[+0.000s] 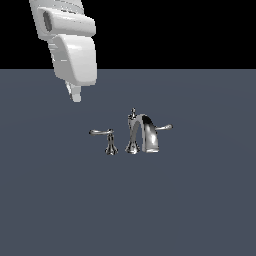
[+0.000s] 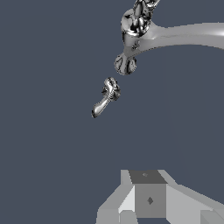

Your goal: Turn on the faucet by rotating a designated handle.

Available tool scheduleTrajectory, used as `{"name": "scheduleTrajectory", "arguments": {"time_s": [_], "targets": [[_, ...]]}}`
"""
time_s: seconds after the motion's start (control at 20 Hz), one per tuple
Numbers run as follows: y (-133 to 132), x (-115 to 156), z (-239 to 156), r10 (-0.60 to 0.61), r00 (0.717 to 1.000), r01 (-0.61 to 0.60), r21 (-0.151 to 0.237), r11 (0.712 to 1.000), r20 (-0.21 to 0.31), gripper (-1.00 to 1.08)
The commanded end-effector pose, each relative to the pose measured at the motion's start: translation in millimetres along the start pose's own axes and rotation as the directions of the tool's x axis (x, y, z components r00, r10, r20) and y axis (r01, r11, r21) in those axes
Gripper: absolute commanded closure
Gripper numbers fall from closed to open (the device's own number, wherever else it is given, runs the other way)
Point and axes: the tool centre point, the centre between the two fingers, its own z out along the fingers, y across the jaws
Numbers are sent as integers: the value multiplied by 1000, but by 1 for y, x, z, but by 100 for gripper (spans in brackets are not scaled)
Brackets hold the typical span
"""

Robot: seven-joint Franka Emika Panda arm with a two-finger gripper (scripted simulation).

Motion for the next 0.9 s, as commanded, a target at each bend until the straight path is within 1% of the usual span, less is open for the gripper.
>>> {"name": "scheduleTrajectory", "arguments": {"time_s": [0.0,0.25,0.45,0.85], "targets": [[-9,5,12,43,999,-43,0,999,1,108],[-25,15,35,126,992,-126,-1,992,1,108],[-37,25,55,195,981,-195,-4,981,0,108],[-61,50,96,337,941,-337,-9,941,-3,108]]}}
